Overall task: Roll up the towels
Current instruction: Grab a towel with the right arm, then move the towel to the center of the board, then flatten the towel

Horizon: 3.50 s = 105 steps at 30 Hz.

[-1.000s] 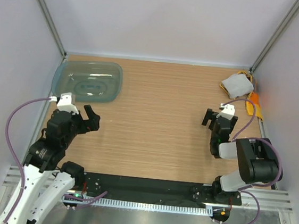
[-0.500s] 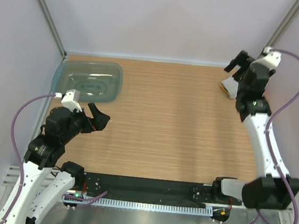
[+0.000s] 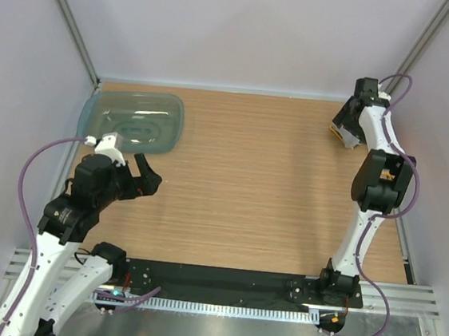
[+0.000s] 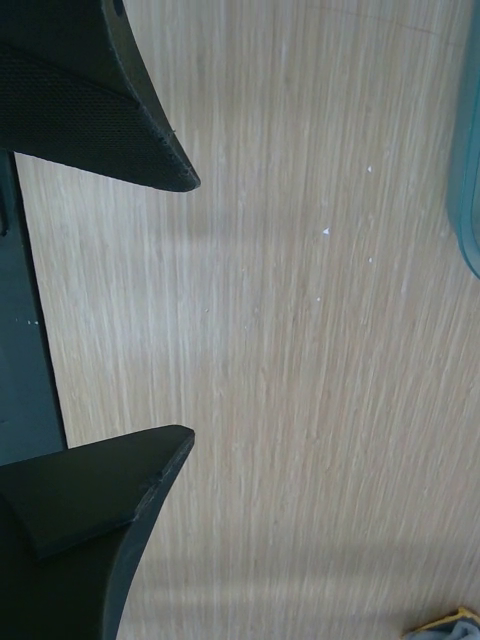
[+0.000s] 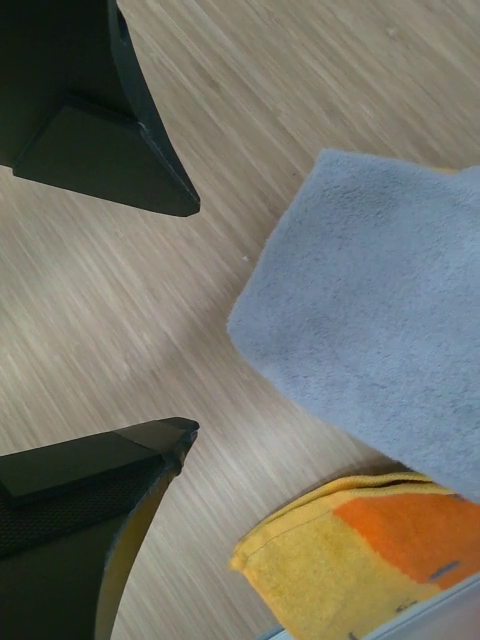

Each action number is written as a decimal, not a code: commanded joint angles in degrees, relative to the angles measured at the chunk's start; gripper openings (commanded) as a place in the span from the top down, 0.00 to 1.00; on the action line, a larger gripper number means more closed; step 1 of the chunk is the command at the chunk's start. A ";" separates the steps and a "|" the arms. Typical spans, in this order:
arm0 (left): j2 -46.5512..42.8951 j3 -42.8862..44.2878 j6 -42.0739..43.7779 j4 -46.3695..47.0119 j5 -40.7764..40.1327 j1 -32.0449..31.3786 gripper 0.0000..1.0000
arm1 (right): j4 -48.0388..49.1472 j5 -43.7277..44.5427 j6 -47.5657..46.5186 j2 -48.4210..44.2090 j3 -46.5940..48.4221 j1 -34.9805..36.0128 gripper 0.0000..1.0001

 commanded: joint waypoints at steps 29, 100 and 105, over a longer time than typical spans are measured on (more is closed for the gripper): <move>1.89 0.70 0.08 -0.81 -7.24 -0.15 0.01 | -0.51 -0.76 -1.28 7.26 7.58 0.33 0.99; -1.19 -1.94 2.11 1.39 -13.31 -0.15 0.00 | 17.61 -20.37 10.67 -37.30 -30.33 55.52 0.99; -0.92 -1.76 2.11 1.47 -13.31 -0.15 0.00 | 13.14 -21.16 9.01 -37.42 -28.72 55.61 0.28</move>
